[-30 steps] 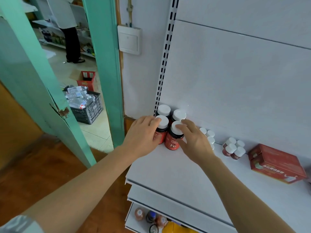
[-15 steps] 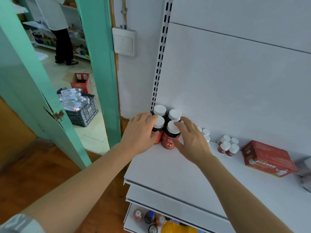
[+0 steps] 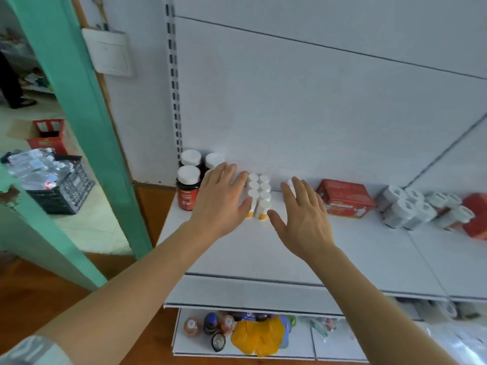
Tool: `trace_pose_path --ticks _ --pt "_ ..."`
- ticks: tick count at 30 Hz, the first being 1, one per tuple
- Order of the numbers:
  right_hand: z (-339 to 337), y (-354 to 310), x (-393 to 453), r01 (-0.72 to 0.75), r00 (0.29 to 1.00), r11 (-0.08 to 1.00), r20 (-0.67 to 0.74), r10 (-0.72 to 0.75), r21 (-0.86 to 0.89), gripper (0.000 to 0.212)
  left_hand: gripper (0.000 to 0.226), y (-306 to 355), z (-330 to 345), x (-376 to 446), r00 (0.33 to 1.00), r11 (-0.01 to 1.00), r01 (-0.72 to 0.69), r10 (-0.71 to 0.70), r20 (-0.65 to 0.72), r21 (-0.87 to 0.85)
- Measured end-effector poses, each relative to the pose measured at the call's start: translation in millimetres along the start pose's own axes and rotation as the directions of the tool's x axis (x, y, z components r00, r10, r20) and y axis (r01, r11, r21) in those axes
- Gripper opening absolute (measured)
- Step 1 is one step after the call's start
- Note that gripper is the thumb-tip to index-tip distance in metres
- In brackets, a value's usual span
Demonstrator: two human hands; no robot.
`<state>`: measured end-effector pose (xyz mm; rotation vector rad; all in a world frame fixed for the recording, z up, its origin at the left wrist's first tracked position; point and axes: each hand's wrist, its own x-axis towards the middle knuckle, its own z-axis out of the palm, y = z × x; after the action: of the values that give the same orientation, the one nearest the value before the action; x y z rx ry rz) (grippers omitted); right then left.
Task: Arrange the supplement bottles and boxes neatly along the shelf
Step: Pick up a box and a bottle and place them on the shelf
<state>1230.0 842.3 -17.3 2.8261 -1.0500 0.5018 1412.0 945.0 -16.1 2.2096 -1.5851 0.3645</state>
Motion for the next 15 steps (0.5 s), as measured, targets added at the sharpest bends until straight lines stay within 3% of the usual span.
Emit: trace_pose_path --ticks 7,15 --pt "-42.1 90.2 -67.6 -0.181 0.983 0.982 0.019 0.182 -0.052 0.069 0.056 113.9 10.2 12.4 0.99 0.989 -0.137 0.138 0.008 -0.049" --pt "-104.8 232.4 -178.3 -0.356 0.932 0.926 0.018 0.361 -0.124 0.071 0.059 308.6 31.1 16.4 0.957 0.948 -0.286 0.289 0.007 -0.139"
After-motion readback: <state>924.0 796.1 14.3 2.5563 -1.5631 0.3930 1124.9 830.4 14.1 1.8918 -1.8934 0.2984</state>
